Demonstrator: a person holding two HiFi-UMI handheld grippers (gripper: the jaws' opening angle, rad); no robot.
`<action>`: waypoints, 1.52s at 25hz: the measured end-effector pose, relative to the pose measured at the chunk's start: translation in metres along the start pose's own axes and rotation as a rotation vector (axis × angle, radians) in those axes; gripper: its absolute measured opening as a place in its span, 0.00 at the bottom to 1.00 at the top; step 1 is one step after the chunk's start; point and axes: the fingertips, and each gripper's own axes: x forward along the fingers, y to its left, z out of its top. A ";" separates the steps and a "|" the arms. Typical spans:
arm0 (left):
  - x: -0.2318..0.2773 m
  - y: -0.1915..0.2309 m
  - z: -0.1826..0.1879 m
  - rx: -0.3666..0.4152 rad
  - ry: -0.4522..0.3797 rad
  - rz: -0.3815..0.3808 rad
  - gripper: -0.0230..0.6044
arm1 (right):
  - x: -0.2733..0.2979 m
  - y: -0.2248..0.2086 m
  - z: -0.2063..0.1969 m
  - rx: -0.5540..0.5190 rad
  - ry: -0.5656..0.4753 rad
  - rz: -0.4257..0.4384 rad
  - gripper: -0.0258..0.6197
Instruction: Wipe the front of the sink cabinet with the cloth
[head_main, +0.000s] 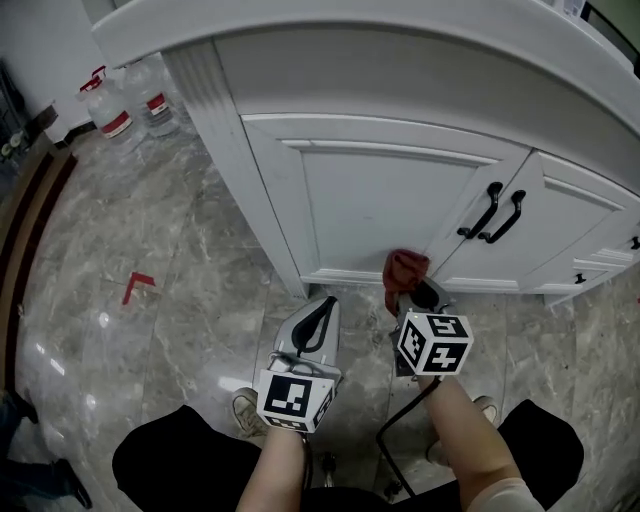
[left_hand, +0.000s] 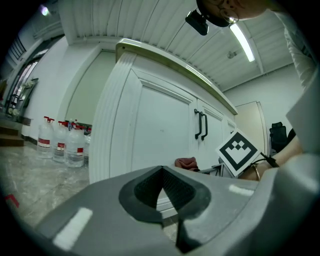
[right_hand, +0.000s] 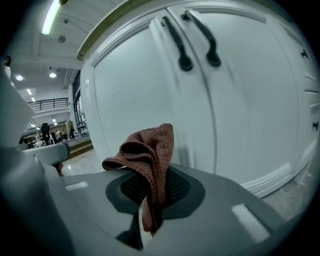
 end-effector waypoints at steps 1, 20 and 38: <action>-0.005 0.011 -0.001 0.001 0.002 0.021 0.04 | 0.008 0.015 -0.006 -0.003 0.012 0.027 0.16; -0.064 0.126 -0.033 -0.001 0.068 0.230 0.04 | 0.117 0.158 -0.087 -0.021 0.188 0.244 0.16; -0.019 0.058 -0.053 -0.016 0.079 0.081 0.04 | 0.078 0.044 -0.088 0.031 0.148 0.096 0.16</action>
